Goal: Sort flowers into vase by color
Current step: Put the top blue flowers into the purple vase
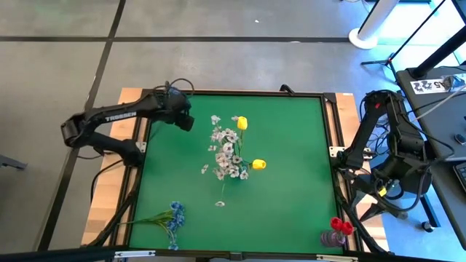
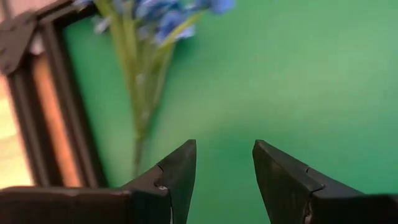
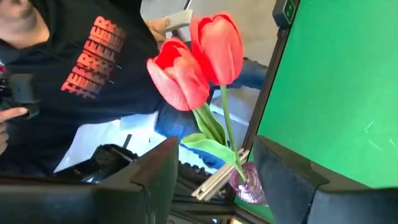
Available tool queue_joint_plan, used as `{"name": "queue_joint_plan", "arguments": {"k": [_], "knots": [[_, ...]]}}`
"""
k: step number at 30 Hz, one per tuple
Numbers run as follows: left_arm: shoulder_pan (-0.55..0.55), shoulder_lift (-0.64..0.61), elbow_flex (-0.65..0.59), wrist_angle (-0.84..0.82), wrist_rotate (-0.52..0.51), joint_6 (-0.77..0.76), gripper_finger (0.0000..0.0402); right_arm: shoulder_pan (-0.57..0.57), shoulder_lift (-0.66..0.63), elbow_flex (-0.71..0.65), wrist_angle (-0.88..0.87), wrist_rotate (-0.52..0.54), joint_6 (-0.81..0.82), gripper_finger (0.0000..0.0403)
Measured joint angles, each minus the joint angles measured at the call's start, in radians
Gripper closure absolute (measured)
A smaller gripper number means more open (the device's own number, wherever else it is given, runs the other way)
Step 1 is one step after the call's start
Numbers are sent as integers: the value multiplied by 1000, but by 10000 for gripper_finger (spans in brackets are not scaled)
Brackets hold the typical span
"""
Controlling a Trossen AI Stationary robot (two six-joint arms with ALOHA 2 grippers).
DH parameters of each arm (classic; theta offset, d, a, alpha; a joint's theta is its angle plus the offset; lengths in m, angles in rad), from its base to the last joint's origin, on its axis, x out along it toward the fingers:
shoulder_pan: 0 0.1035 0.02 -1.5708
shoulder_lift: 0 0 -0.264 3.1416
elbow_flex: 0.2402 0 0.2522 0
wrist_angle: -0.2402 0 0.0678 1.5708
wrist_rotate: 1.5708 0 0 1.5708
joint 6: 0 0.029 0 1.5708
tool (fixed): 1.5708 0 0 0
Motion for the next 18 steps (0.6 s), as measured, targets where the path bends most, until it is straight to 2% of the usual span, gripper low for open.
{"name": "queue_joint_plan", "arguments": {"k": [7,12,18], "knots": [[156,128,0,-30,-27,-31,247,0,0,0,4,2,-14,194],[222,213,0,23,-74,22,243,0,2,0,4,45,-11,193],[290,295,0,120,-76,56,217,0,5,0,4,67,-1,193]]}}
